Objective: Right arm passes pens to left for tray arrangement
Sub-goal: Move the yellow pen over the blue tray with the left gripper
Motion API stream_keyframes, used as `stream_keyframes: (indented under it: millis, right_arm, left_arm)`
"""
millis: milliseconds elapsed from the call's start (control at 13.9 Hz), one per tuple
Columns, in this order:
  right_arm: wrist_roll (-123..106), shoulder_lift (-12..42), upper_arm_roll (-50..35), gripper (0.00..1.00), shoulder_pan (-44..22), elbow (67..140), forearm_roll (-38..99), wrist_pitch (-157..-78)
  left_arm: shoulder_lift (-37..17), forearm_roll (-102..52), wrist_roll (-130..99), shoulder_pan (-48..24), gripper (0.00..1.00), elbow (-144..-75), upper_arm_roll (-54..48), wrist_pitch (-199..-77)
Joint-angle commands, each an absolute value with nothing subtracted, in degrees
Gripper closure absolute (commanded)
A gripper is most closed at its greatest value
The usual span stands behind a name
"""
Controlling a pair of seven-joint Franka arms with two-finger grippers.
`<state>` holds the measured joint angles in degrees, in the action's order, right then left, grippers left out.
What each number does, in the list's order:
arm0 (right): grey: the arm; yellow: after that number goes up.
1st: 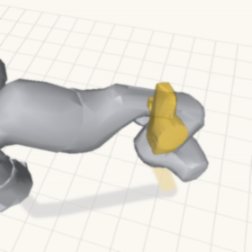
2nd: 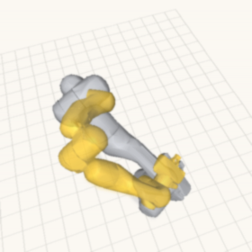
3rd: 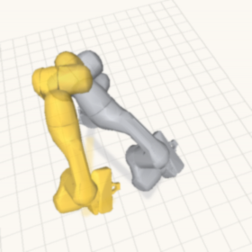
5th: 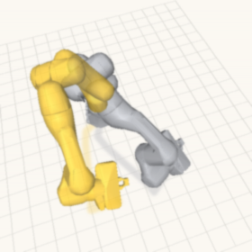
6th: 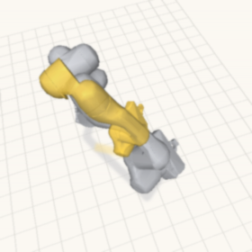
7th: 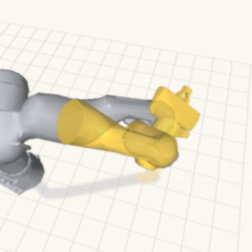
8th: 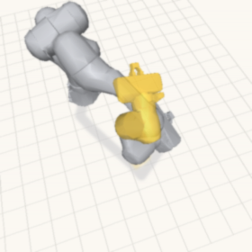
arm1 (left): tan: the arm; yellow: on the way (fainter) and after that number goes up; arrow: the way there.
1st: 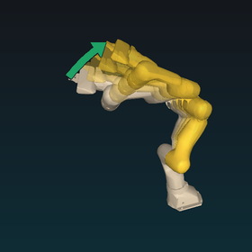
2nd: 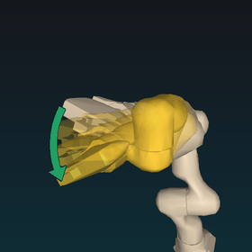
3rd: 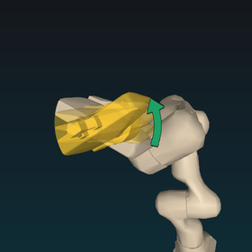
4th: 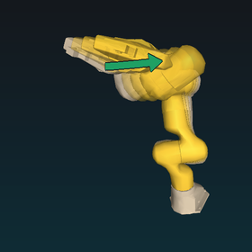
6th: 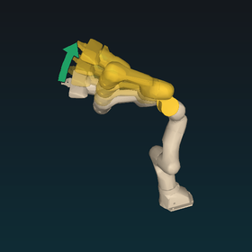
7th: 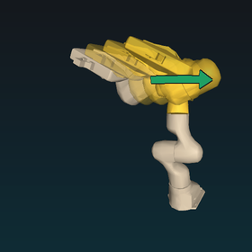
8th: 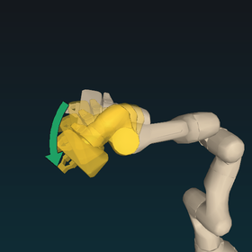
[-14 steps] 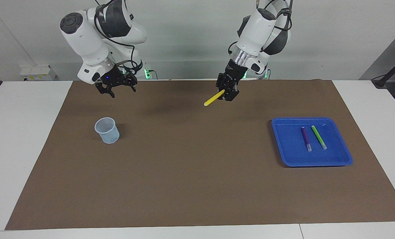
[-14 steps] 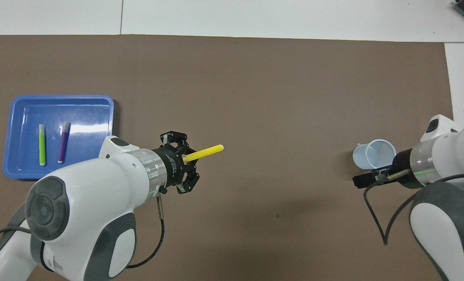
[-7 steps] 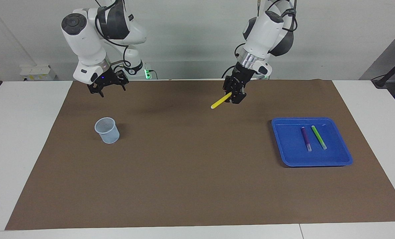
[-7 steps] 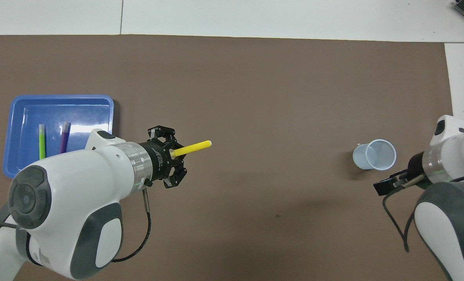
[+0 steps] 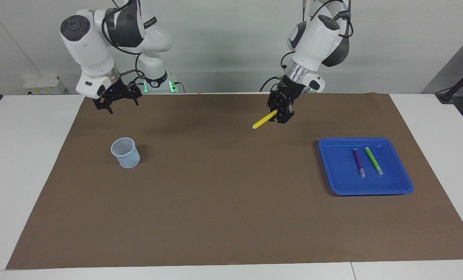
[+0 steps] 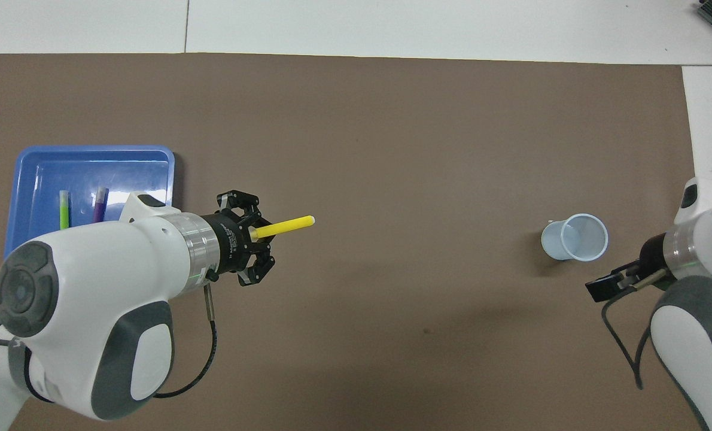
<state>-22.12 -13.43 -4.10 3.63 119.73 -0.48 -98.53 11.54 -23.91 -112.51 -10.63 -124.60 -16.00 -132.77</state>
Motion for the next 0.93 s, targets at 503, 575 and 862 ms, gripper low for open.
stream_keyframes:
  millis: [503, 575, 862]
  right_arm:
    - [-22.9, -14.5, -5.0, 0.0, 3.7, 114.2, -0.6, -97.8]
    - [-22.9, -14.5, -5.0, 0.0, 3.8, 114.2, -0.7, -97.9]
    - [-22.9, -14.2, -4.8, 0.0, 3.9, 114.0, -0.6, -97.9]
  left_arm:
    - [12.9, -28.0, -102.7, -9.1, 1.0, -124.5, -10.6, -126.4]
    - [12.9, -28.2, -101.8, -9.1, 1.0, -124.5, -10.4, -126.3]
    - [13.2, -29.0, -97.5, -9.1, 1.0, -124.4, -7.2, -123.7]
